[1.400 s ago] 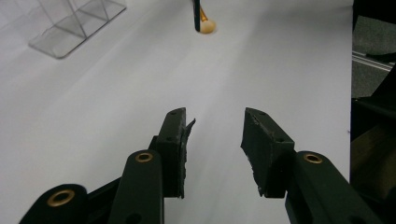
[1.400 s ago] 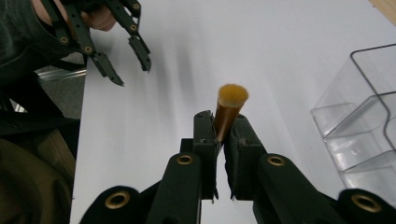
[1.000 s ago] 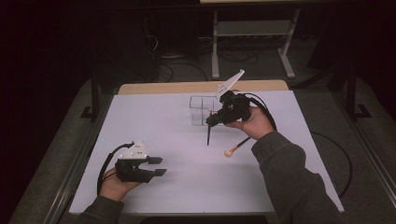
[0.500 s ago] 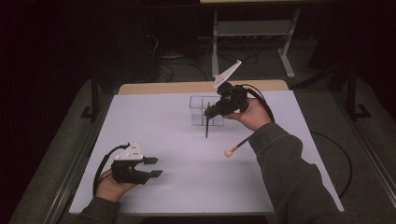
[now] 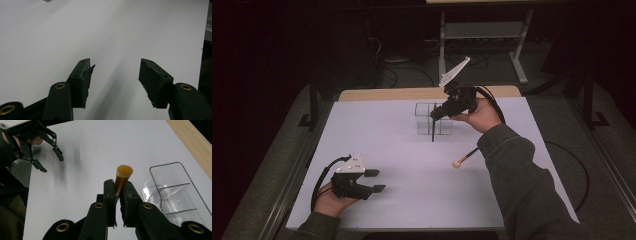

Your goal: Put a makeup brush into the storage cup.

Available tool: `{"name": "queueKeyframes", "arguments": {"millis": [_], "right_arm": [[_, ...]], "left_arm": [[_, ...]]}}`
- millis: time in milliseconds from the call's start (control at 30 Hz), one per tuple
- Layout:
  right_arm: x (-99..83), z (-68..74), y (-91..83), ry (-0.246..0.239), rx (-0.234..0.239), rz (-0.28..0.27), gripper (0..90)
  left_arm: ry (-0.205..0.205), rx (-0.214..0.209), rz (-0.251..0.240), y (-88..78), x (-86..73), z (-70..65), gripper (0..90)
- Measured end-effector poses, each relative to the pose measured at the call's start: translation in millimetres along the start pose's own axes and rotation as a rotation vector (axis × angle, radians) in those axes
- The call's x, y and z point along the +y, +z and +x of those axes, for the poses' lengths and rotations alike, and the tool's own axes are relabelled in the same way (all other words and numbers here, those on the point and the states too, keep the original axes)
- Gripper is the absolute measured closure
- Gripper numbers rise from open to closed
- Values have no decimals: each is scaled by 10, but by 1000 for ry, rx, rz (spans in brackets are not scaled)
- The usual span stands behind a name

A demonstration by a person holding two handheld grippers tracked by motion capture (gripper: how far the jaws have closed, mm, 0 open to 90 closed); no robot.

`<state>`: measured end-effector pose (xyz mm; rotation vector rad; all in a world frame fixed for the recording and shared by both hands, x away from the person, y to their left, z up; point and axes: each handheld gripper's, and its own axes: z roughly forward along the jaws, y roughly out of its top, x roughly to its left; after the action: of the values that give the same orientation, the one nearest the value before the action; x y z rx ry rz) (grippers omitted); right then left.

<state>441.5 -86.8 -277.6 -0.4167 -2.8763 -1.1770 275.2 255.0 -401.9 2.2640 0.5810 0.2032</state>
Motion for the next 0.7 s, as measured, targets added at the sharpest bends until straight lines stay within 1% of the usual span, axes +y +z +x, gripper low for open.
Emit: {"name": "queueKeyframes", "arguments": {"millis": [100, 200, 267, 333, 400, 533, 633, 700], "right_arm": [[31, -18, -33, 1, -4, -6, 825], [74, -47, -60, -4, -8, -7, 826], [96, -59, -65, -2, -10, -6, 826], [106, -61, -68, 4, -11, -5, 826], [131, -84, -81, -4, -16, -10, 826], [187, -123, -109, 1, -22, -13, 826], [235, -162, -132, 3, -31, -13, 826], [265, -182, -147, 15, -37, -11, 826]], "left_arm": [[3, 6, -2, -9, 1, 1, 411], [-5, 12, -5, -20, -3, 0, 397], [1, 16, -3, -31, -9, 13, 389], [-7, 18, -6, -35, -13, 15, 387], [-8, 18, -7, -38, -15, 16, 384], [-14, 16, -12, -41, -15, 11, 384], [-2, 18, -12, -47, -17, 22, 383], [-1, 20, -13, -53, -18, 26, 382]]}}
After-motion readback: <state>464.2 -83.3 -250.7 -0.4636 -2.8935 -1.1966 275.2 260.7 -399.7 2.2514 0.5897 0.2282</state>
